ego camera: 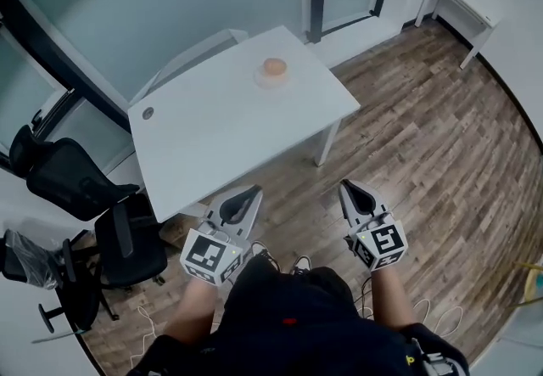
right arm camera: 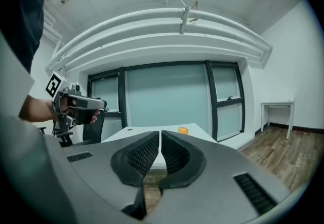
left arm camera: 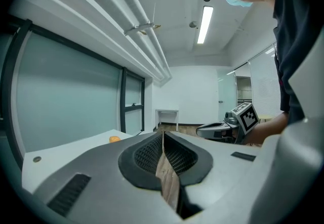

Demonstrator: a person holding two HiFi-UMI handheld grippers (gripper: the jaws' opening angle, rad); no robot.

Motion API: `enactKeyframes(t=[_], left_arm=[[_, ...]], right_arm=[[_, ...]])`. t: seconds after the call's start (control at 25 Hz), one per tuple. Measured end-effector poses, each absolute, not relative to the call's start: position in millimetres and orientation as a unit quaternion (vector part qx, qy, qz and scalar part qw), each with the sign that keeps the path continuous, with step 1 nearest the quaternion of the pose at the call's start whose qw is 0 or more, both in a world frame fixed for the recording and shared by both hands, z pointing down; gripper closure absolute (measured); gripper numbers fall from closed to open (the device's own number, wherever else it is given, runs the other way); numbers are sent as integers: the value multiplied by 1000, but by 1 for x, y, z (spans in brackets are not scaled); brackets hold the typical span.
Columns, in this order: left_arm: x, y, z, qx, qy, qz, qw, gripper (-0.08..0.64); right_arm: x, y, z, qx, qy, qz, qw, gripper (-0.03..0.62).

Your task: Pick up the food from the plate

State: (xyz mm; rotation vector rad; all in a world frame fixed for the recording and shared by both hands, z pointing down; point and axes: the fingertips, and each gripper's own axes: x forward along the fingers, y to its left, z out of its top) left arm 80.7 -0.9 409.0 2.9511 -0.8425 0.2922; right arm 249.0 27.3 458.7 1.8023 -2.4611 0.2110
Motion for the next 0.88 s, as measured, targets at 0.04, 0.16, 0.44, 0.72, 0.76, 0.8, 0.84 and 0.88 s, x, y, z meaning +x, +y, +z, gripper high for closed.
enactKeyframes(t=[0.04,0.16,0.44,0.72,0.76,0.8,0.84,0.88], left_arm=[[86,-7,410,958,-270,94,30,531],[105,-33,416,962,-256,92,33,531],[136,-111,426,969,-232,69,50,531],[118,-205,425,967,-238,81,39,531],[114,-217,425,967,-238,83,37,531],[110,-228,426,967,-239,83,37,531],[104,-240,426,966,-241,82,37,531],[97,-252,426,966,-244,81,37,531]], right_arm=[[255,24,462,592,-801,72,43,561],[274,11,469,608,-789,75,50,561],[315,-41,471,642,-760,77,73,561],[294,-154,453,629,-770,56,89,561],[288,-170,451,624,-774,54,93,561],[282,-185,450,619,-777,53,97,561],[276,-199,450,615,-780,52,100,561],[269,-213,450,610,-784,50,103,561]])
